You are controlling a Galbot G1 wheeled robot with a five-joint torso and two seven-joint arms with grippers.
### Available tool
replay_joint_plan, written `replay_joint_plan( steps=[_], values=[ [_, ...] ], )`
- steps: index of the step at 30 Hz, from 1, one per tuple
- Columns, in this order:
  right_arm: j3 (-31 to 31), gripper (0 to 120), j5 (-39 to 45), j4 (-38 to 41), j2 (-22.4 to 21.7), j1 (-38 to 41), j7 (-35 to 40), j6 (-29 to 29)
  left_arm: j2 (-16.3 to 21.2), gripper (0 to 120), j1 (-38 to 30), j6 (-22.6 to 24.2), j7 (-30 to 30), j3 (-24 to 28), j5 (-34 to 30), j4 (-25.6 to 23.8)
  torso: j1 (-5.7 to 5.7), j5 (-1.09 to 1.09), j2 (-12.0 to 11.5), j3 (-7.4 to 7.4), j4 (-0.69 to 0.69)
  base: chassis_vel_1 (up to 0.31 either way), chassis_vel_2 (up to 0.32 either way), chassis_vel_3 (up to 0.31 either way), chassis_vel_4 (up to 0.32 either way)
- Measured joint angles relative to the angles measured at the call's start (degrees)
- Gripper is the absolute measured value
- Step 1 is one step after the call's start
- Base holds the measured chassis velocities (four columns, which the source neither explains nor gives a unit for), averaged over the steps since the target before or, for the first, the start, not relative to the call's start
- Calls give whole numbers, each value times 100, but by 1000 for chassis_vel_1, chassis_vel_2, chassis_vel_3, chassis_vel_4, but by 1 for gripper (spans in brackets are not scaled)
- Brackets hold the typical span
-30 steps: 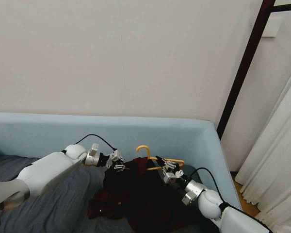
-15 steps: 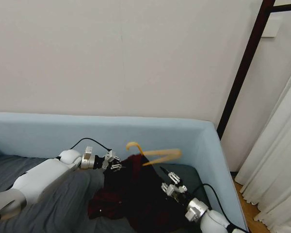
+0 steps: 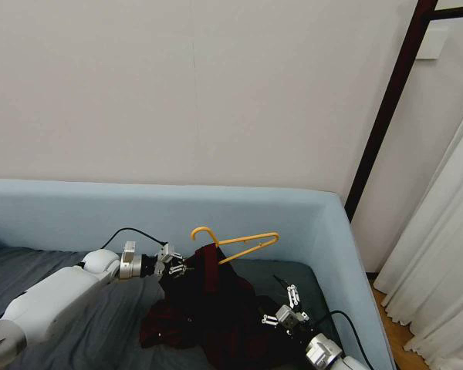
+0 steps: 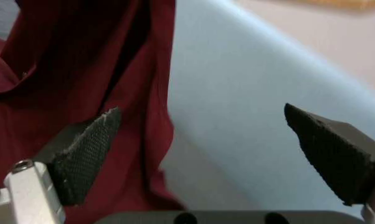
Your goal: Pick up the clothes from the sofa and hang them on the clothes hanger.
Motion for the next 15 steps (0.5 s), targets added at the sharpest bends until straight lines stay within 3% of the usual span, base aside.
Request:
replay_joint_plan(
  steps=[7,15],
  values=[
    [-344,100,1333,-609,87,567,-834,-68,41,2,163,-40,8,-67,31,-11,0,-1,0,1,1,0,0,0,0],
    [-613,100,2064,-1275,452,1153,-1339,-133,27,2,128,-40,30,-68,6,-8,1,-1,0,1,1,0,0,0,0]
  ],
)
